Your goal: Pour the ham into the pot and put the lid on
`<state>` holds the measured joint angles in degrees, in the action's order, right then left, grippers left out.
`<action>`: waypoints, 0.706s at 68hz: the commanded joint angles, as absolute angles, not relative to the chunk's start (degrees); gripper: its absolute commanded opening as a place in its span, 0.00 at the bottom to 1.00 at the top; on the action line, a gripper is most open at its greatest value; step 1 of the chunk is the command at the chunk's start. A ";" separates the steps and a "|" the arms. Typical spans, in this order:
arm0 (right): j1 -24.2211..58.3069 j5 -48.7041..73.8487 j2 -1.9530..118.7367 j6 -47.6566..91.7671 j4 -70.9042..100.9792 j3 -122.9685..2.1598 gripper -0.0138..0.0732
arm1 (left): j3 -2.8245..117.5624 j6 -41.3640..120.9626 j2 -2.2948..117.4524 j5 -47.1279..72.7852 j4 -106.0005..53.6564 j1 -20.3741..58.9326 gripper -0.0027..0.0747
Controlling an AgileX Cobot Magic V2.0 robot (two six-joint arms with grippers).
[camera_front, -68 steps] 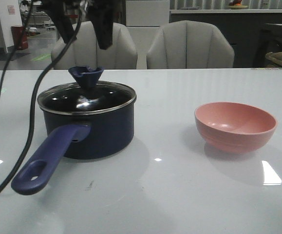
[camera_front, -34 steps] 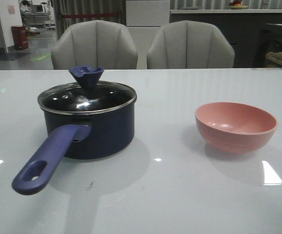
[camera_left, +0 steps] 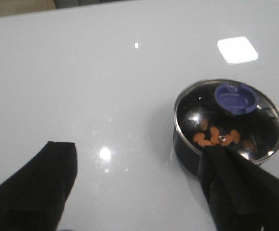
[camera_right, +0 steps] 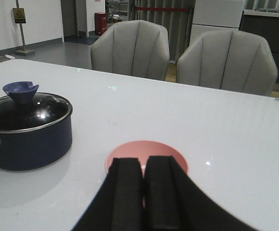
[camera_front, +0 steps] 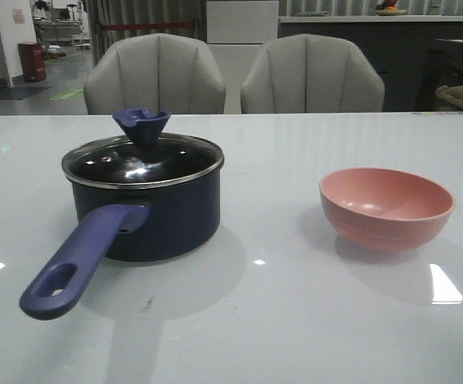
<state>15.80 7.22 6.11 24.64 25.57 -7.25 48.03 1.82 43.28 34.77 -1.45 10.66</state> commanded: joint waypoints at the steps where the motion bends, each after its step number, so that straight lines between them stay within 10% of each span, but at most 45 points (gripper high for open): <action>1: 15.89 3.18 6.69 24.93 26.05 -8.89 0.34 | 43.79 1.81 35.77 24.95 -2.03 12.61 0.76; 30: 15.89 3.18 6.69 24.93 26.05 -8.89 0.34 | 18.31 1.81 8.34 10.76 -1.91 16.84 0.55; 48: 15.89 3.18 6.69 24.93 26.05 -8.89 0.34 | 13.83 1.81 3.48 6.50 -1.91 16.84 0.20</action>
